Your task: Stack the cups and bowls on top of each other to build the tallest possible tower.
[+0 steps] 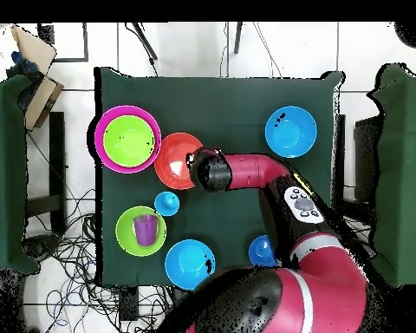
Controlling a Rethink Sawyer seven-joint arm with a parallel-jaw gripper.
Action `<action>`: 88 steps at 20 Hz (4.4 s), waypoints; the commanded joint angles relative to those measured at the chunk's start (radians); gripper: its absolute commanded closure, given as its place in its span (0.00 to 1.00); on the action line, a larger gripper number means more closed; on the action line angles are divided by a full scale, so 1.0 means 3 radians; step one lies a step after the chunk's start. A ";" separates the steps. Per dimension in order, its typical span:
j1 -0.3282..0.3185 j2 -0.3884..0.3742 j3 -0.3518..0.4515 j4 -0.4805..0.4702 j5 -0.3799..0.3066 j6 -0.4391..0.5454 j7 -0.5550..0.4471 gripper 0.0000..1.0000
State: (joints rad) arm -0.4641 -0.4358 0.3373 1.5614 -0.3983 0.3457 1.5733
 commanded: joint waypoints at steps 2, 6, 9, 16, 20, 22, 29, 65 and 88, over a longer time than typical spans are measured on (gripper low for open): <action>0.0186 -0.0533 -0.0005 -0.0158 -0.0095 0.0950 -0.0293 1.00; 0.0216 -0.0555 -0.0098 -0.0258 -0.0215 0.1119 -0.0286 1.00; 0.0198 -0.0492 -0.0091 -0.0363 -0.0269 0.1159 -0.0310 1.00; 0.0111 -0.0575 -0.0005 -0.0368 -0.0278 0.1307 -0.0415 1.00; 0.0128 -0.0698 0.0008 -0.0407 -0.0256 0.1476 -0.0440 1.00; 0.0120 -0.0769 0.0032 -0.0417 -0.0229 0.1563 -0.0463 1.00; -0.0051 -0.1119 0.0306 -0.0426 -0.0019 0.1824 -0.0712 1.00; 0.0116 -0.0560 0.0768 -0.0371 0.0363 0.0858 0.0245 1.00; 0.0468 0.0028 0.0278 -0.0660 0.0198 0.0445 0.0310 1.00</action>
State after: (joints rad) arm -0.3380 -0.4935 0.4948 1.4395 -0.2948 0.5161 1.5733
